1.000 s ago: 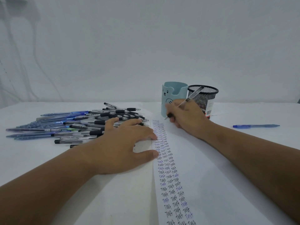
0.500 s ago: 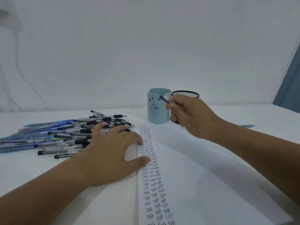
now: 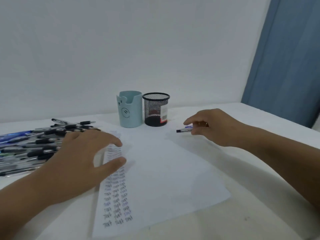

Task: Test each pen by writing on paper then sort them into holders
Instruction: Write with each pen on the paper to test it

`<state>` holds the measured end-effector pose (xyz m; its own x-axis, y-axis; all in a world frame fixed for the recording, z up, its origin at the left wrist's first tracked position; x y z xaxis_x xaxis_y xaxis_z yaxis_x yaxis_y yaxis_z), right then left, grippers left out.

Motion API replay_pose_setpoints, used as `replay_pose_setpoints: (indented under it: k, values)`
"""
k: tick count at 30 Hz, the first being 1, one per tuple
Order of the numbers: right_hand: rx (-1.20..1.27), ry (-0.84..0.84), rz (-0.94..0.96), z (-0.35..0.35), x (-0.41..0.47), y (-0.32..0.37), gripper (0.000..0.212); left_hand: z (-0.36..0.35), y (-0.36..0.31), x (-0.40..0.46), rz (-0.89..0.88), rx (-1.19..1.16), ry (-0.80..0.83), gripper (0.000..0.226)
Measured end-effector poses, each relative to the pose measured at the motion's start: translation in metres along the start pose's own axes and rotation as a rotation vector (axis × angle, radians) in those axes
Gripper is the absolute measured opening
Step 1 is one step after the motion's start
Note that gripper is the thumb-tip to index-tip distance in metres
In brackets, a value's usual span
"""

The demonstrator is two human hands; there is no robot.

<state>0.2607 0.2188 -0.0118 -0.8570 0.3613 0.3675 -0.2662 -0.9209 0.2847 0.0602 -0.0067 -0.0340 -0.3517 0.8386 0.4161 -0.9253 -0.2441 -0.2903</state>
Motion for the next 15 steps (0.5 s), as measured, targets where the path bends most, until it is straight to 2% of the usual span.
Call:
replay_pose_setpoints:
  k: [4,8,15]
  values:
    - [-0.060,0.077,-0.061,0.005,-0.021,-0.025,0.020,-0.016,0.001,-0.001,-0.049,0.025,0.101,0.058]
    - [-0.103,0.124,-0.106,0.008,-0.037,-0.042,0.015,-0.019,0.007,-0.002,-0.018,-0.052,0.074,0.042]
    - [-0.145,0.206,-0.070,0.008,-0.040,-0.041,0.020,-0.021,0.007,-0.004,0.010,-0.075,0.107,0.040]
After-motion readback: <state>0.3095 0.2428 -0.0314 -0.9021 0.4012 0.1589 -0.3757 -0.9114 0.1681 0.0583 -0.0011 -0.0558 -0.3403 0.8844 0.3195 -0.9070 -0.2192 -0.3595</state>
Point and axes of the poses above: each hand's wrist, its own x-axis towards the middle knuckle, its own z-axis out of the back of the hand, y = z × x, the point moved 9 cm from there along x, towards the middle knuckle, and after that the axes turned 10 degrees about z, right-handed, at the moved point
